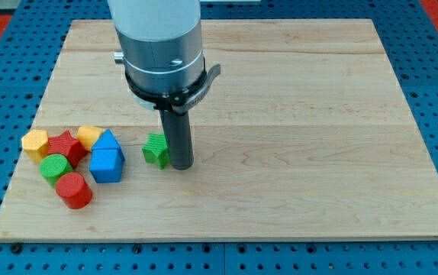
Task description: Slide your arm to the bottom center
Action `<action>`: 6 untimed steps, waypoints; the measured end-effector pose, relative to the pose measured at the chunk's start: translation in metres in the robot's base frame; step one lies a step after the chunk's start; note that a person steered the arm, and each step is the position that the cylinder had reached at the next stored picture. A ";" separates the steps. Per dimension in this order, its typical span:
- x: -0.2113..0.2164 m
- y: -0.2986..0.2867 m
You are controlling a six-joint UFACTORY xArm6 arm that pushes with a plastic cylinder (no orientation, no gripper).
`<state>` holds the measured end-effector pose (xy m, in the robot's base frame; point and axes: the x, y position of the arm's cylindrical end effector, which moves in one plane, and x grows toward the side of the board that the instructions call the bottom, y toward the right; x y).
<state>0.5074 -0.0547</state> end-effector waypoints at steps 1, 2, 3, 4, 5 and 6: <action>-0.020 -0.012; -0.021 -0.032; -0.054 -0.003; -0.070 -0.003; -0.074 -0.003; -0.077 -0.003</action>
